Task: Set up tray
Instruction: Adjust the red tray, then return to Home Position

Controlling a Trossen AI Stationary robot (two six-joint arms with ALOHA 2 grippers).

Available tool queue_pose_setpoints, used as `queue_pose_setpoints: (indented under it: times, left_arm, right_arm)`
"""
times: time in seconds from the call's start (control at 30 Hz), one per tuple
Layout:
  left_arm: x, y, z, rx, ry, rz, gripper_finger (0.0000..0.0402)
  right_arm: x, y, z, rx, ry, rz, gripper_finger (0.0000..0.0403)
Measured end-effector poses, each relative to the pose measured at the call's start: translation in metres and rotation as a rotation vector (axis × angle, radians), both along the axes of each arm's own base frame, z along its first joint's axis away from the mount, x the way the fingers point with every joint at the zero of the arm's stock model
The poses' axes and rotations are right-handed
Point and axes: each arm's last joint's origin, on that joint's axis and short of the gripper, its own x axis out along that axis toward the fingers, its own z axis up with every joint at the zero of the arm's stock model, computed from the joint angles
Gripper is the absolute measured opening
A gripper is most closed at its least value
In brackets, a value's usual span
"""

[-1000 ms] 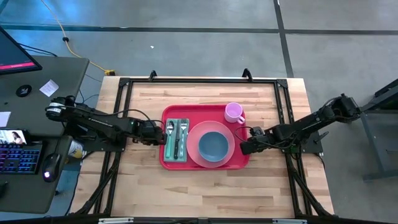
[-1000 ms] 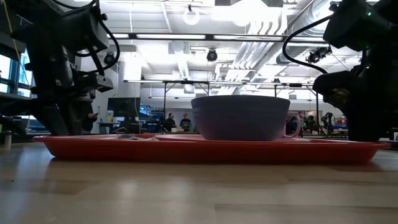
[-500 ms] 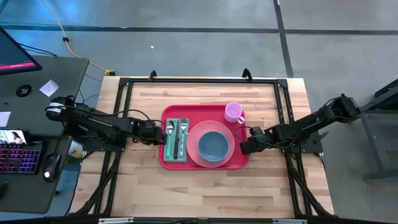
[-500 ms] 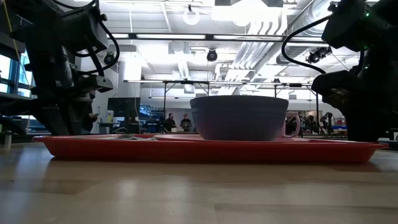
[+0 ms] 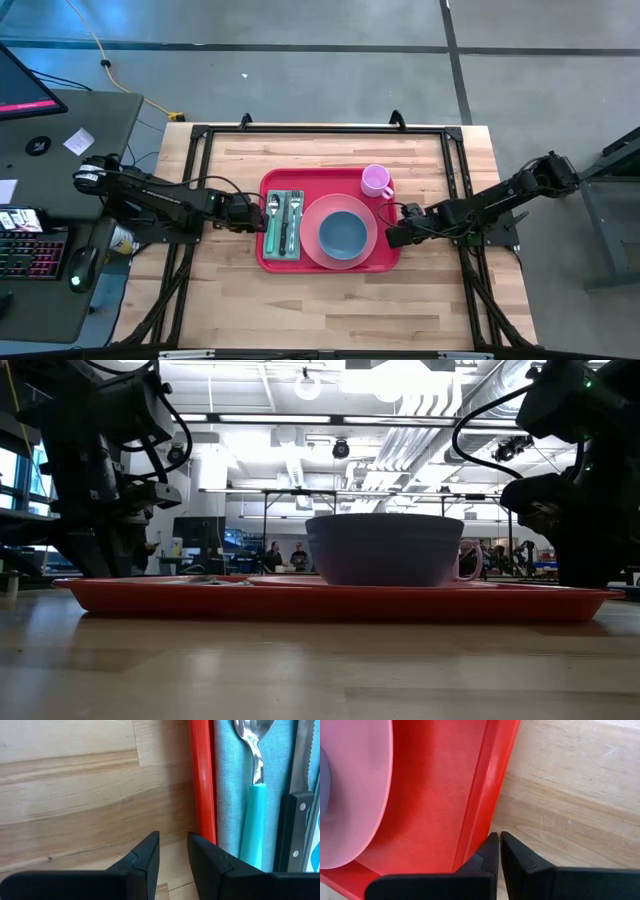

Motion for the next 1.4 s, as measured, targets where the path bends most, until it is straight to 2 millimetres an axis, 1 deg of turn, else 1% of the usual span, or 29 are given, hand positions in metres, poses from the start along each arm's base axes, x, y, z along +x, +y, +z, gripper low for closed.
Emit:
queue_pose_setpoints:
  times: [0.17, 0.37, 0.5, 0.7, 0.87, 1.0, 1.07, 1.2, 1.3, 1.4]
  left_arm:
    - [0.000, 0.000, 0.001, -0.009, 0.000, 0.002, 0.0136]
    - [0.003, -0.001, 0.009, -0.008, 0.019, -0.024, 0.0136]
    - [-0.003, -0.001, 0.015, -0.013, 0.117, -0.057, 0.0136]
    - [-0.011, 0.000, 0.035, 0.004, 0.223, -0.132, 0.0136]
    - [-0.012, 0.001, 0.062, 0.064, 0.247, -0.171, 0.0136]
    - [-0.008, 0.003, 0.091, 0.159, 0.191, -0.222, 0.0136]
    - [-0.004, 0.004, 0.107, 0.223, 0.126, -0.269, 0.0136]
    - [0.002, 0.004, 0.139, 0.328, -0.026, -0.431, 0.0136]
    - [0.004, 0.003, 0.161, 0.398, -0.146, -0.496, 0.0136]
    - [0.003, 0.003, 0.177, 0.446, -0.310, -0.537, 0.0128]
  right_arm:
    - [0.000, 0.000, 0.000, 0.004, 0.001, 0.001, 0.0002]
    - [0.000, 0.000, 0.000, 0.003, 0.003, 0.001, 0.0002]
    - [-0.001, 0.000, 0.001, 0.006, -0.001, 0.001, 0.0012]
    - [-0.005, 0.000, 0.007, 0.041, -0.006, 0.017, 0.0030]
    - [-0.013, -0.001, 0.016, 0.065, -0.016, 0.032, 0.0055]
    - [-0.017, -0.002, 0.030, 0.079, -0.107, 0.065, 0.0073]
    - [-0.020, -0.003, 0.038, 0.072, -0.169, 0.080, 0.0077]
    - [-0.029, -0.006, 0.056, 0.030, -0.318, 0.117, 0.0079]
    - [-0.037, -0.010, 0.072, -0.041, -0.452, 0.171, 0.0079]
    - [-0.047, -0.013, 0.087, -0.132, -0.588, 0.267, 0.0075]
